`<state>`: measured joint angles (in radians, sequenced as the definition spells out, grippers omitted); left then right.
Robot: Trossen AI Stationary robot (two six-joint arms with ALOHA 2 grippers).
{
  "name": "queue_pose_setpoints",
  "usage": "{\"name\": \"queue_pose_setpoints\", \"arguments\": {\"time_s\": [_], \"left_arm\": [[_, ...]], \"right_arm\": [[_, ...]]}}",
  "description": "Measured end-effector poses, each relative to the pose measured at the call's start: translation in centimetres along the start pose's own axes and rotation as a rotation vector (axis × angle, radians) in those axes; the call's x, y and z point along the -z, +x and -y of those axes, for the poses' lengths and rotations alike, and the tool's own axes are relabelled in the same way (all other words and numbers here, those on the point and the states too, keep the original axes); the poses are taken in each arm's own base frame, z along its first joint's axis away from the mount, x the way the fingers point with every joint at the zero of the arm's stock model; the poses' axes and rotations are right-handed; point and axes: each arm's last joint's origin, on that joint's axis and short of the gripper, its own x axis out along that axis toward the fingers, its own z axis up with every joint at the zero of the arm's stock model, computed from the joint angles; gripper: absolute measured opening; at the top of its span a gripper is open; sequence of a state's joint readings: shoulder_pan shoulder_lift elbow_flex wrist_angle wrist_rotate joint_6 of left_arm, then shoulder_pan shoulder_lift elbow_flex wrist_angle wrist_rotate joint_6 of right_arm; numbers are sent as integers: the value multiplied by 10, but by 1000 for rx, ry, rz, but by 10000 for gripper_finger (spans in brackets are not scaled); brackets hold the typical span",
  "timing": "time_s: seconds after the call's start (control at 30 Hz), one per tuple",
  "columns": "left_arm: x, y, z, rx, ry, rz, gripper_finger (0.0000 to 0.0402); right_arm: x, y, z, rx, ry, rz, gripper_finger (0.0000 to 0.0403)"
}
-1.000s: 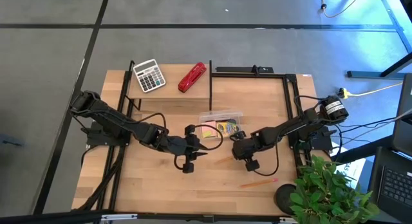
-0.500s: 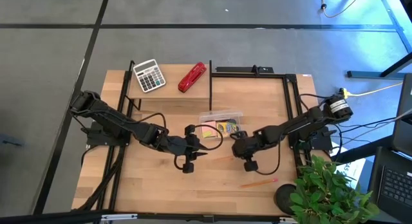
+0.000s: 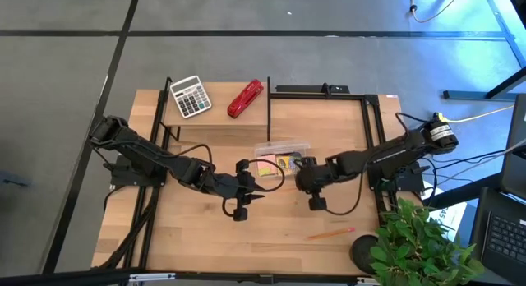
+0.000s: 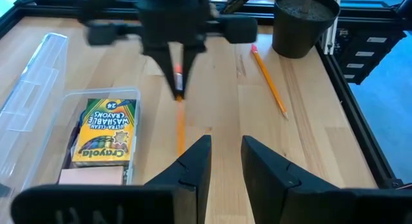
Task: Pack school essentials
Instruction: Put the top orange pencil into the supply box
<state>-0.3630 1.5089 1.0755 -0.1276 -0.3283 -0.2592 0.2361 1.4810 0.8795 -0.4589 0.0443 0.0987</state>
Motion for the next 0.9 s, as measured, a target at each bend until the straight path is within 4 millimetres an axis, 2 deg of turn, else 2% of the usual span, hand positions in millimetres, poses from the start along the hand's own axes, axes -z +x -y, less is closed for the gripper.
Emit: {"name": "queue_pose_setpoints", "arguments": {"time_s": [0.17, 0.37, 0.6, 0.9], "left_arm": [[0, 0, 0, 1, 0, 0, 78], [0, 0, 0, 1, 0, 0, 78], [0, 0, 0, 1, 0, 1, 78], [0, 0, 0, 1, -2, 3, 78]], "right_arm": [[-17, -15, 19, 74, -28, -6, 21], [-22, -19, 44, 216, -47, -3, 21], [-21, -9, 67, 251, -69, -43, 22], [-22, 11, 76, 260, -51, -61, 22]]}}
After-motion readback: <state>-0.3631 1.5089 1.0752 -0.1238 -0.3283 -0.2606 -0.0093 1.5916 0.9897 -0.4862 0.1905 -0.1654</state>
